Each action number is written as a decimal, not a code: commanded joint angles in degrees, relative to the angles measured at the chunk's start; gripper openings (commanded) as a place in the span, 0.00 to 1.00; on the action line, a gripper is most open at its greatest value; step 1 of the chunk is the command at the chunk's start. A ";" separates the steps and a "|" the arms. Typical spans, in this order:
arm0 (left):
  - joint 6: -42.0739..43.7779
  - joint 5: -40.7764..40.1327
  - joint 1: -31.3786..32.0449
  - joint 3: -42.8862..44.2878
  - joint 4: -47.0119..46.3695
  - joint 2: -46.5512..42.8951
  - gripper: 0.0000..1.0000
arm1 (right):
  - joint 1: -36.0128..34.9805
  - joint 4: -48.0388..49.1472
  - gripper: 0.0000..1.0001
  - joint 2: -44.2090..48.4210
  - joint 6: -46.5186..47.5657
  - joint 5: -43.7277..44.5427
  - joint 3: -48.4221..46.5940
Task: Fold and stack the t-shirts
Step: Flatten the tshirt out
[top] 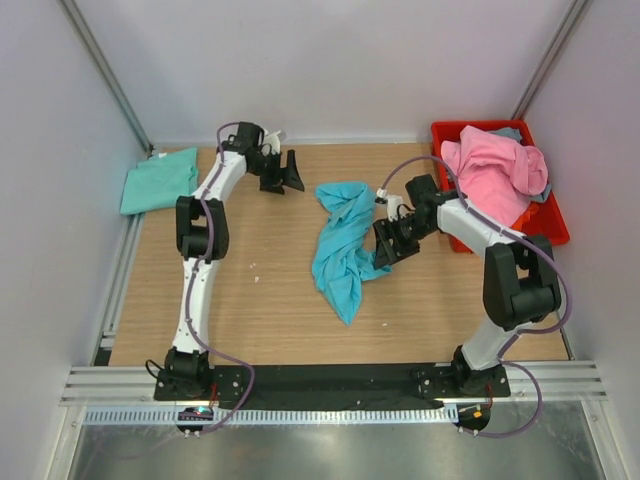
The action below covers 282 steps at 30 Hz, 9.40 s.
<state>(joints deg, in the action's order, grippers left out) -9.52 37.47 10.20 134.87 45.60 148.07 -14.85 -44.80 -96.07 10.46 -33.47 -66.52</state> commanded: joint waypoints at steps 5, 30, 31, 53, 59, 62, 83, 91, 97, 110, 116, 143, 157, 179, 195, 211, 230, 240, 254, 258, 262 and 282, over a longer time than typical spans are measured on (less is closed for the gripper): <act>-1.56 -0.12 3.68 4.70 -2.09 4.06 0.84 | 0.09 2.08 0.61 -4.47 -0.97 -1.85 -2.12; -10.78 -2.49 7.12 3.74 -8.25 11.45 0.41 | 0.26 2.08 0.61 -7.46 -1.67 -6.77 -3.08; -10.87 -2.41 7.03 3.30 -7.73 11.28 0.36 | 0.26 2.17 0.62 -7.81 -2.02 -7.39 -3.26; 5.73 -11.19 1.32 -22.54 -4.21 -33.70 0.00 | 2.99 1.90 0.02 3.68 -1.32 9.90 -9.50; 13.11 -16.64 0.53 -21.22 3.08 -48.37 0.00 | 2.99 2.79 0.01 15.02 0.26 16.95 -16.51; 15.48 -17.87 0.53 -22.80 4.93 -52.96 0.00 | 2.90 1.21 0.01 18.36 0.00 17.04 -17.24; 19.11 -21.21 0.53 -39.77 9.79 -57.30 0.84 | 2.99 -1.70 0.48 19.10 -0.26 16.63 -4.58; 13.83 -16.65 0.53 -37.93 6.17 -40.33 0.78 | 1.85 -0.02 0.50 3.98 2.81 6.59 -5.02; 14.35 -15.68 0.53 -36.96 6.43 -33.11 0.77 | -0.61 0.06 0.52 2.20 3.69 4.20 -2.31; 13.21 -13.75 0.53 -38.01 5.20 -31.09 0.76 | -2.90 -2.58 0.54 3.36 5.62 2.89 0.69; 13.47 -14.18 0.44 -39.68 4.93 -31.97 0.76 | -5.71 -0.47 0.54 0.01 5.63 3.50 -0.18; 12.77 -11.99 0.44 -41.88 4.23 -32.05 0.75 | -11.43 6.48 0.46 -4.30 3.78 17.30 -3.09; 14.53 -21.54 0.53 -44.25 0.20 -38.46 0.76 | -11.51 10.25 0.01 13.78 9.39 33.20 -5.81; 11.63 -3.92 4.12 -32.50 2.55 -29.26 0.77 | -10.99 0.41 0.01 31.55 14.94 22.85 -13.03; 8.64 11.65 14.05 -4.43 15.65 -0.59 0.73 | -4.93 1.38 0.02 38.24 15.38 23.27 -2.04; 9.26 11.84 20.22 -10.24 16.97 1.88 0.01 | -4.05 3.58 0.02 39.91 14.68 23.98 0.25; 21.91 -24.48 14.50 -67.45 -9.43 -77.84 0.00 | -2.99 13.34 0.01 30.85 7.74 38.59 -6.26; 23.14 -22.24 14.68 -62.90 8.05 -69.68 0.68 | -3.16 6.38 0.01 26.30 6.60 26.71 -2.56; 15.41 -19.20 12.92 -23.99 9.32 -22.14 0.62 | -3.69 5.51 0.01 25.76 5.63 23.72 1.83; 15.32 -18.22 12.83 -19.30 7.92 -17.21 0.62 | -3.61 5.60 0.01 26.90 5.63 23.80 2.89; 14.89 -16.83 12.74 -13.77 8.10 -13.26 0.62 | -3.69 6.38 0.01 27.43 5.71 24.07 4.55; 12.95 -12.34 13.27 3.65 9.42 1.17 0.55 | -3.61 7.44 0.01 24.71 5.54 24.68 4.21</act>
<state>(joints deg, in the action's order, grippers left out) 3.60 23.86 23.22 136.92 54.50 147.70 -18.26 -39.57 -71.22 16.56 -9.06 -61.36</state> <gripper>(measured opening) 0.558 0.047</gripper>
